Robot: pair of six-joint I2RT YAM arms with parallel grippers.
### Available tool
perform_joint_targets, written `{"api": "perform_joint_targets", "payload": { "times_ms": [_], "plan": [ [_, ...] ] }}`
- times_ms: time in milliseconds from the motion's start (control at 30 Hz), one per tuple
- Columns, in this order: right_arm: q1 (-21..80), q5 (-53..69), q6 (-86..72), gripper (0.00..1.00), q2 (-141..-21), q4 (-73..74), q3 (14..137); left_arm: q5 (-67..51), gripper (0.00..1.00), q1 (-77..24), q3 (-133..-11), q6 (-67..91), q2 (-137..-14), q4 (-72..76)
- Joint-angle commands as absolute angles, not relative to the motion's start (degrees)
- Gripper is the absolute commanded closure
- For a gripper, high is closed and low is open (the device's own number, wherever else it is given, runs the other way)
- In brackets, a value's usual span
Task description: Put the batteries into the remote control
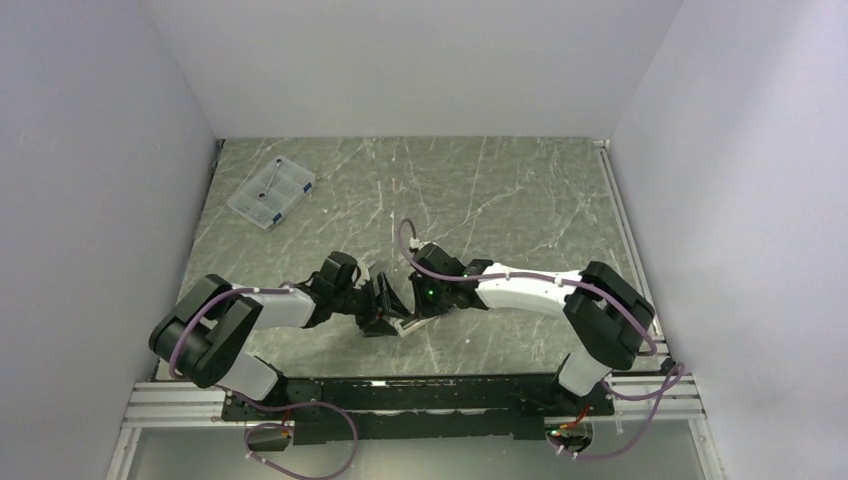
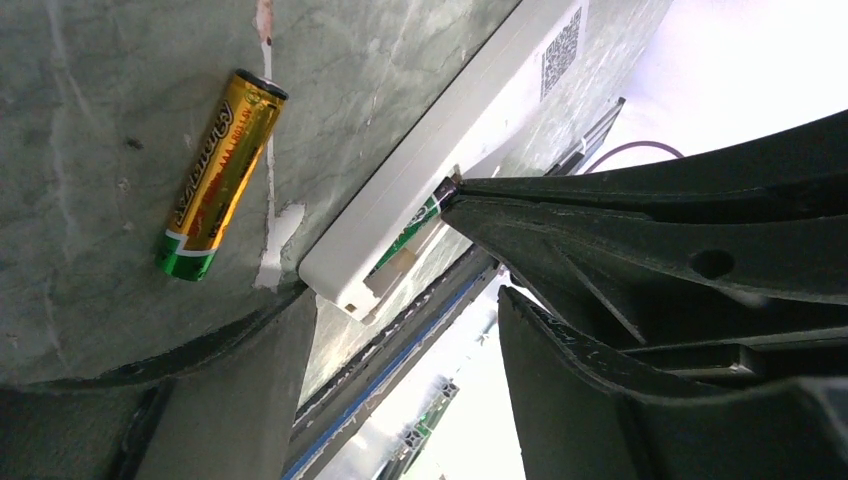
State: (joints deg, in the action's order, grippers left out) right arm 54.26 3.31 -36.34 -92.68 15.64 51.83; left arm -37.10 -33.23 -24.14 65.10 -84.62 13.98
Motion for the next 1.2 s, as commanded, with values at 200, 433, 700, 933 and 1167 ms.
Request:
{"api": "perform_joint_targets", "payload": {
  "times_ms": [200,433,700,933,1167],
  "plan": [
    [56.7,0.7,-36.8,0.93,-91.8,19.1,51.3,-37.0,0.27,-33.7,-25.9,62.5,-83.3,13.3],
    [56.7,0.1,-37.2,0.91,-89.7,19.6,51.8,-36.1,0.23,-33.6,-25.7,62.1,-80.6,10.0],
    [56.7,-1.5,-37.5,0.9,-89.1,19.8,52.9,-36.0,0.23,-33.6,-26.7,61.3,-78.0,6.2],
    [56.7,-3.0,-37.5,0.9,-86.8,21.0,54.2,-35.5,0.23,-33.7,-26.7,60.5,-77.2,4.7],
    [56.7,-2.7,-37.2,0.9,-87.6,21.0,55.7,-35.8,0.24,-33.6,-26.3,60.9,-77.6,5.8]
  ]
}}
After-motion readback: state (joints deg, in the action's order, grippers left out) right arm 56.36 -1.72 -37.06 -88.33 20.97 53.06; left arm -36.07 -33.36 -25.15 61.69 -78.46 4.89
